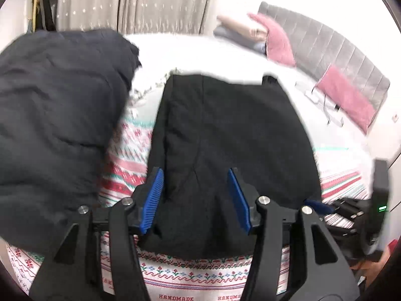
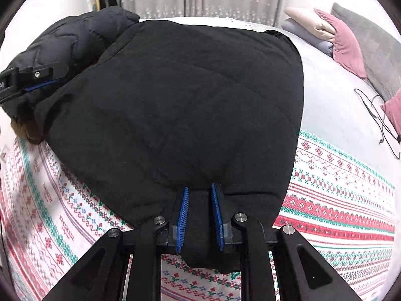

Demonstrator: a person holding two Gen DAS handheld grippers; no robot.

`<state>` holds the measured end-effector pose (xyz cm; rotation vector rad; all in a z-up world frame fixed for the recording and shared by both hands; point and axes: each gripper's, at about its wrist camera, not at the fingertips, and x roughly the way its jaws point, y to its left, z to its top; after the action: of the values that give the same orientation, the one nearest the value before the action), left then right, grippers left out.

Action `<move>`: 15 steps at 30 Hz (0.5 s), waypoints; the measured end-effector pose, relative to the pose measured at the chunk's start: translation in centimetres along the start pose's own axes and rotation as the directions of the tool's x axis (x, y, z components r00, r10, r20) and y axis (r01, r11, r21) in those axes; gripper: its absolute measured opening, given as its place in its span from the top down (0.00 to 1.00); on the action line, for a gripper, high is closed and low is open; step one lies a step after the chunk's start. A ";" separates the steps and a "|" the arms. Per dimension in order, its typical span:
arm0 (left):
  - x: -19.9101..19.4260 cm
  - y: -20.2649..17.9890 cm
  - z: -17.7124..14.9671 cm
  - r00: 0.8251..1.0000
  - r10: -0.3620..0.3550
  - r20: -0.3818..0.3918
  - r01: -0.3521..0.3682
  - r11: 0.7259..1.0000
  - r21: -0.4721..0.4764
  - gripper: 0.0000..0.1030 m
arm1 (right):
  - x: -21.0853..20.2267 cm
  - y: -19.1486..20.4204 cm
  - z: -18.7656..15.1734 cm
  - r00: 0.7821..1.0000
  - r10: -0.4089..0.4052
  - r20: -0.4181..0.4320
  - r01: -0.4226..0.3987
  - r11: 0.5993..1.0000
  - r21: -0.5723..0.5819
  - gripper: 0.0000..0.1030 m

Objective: Fold large clothes

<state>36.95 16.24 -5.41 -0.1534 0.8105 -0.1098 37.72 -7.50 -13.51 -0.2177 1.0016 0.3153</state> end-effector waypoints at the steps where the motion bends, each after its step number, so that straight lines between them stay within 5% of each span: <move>1: 1.2 0.0 -0.4 0.999 0.023 -0.028 -0.022 1.000 0.016 0.54 | 0.0 0.0 -0.1 1.000 0.001 0.006 -0.001 1.000 0.004 0.82; 7: 3.0 0.6 -1.3 0.998 0.052 -0.038 -0.052 0.999 0.015 0.53 | -0.8 -2.0 0.0 0.988 0.152 0.001 -0.152 0.986 0.069 0.82; 11: 3.5 0.1 -1.2 0.994 0.084 -0.064 -0.082 0.996 0.035 0.53 | -2.9 -4.4 2.2 0.955 0.298 -0.004 -0.295 0.947 0.128 0.81; 15: 3.6 0.0 -1.7 0.996 0.082 -0.048 -0.081 0.996 0.023 0.53 | -5.1 -6.8 7.4 0.977 0.191 0.095 -0.201 0.973 0.112 0.80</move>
<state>38.20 15.56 -9.11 -0.0976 0.8628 -0.0456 43.46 -12.31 -4.99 0.0058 0.9573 0.4388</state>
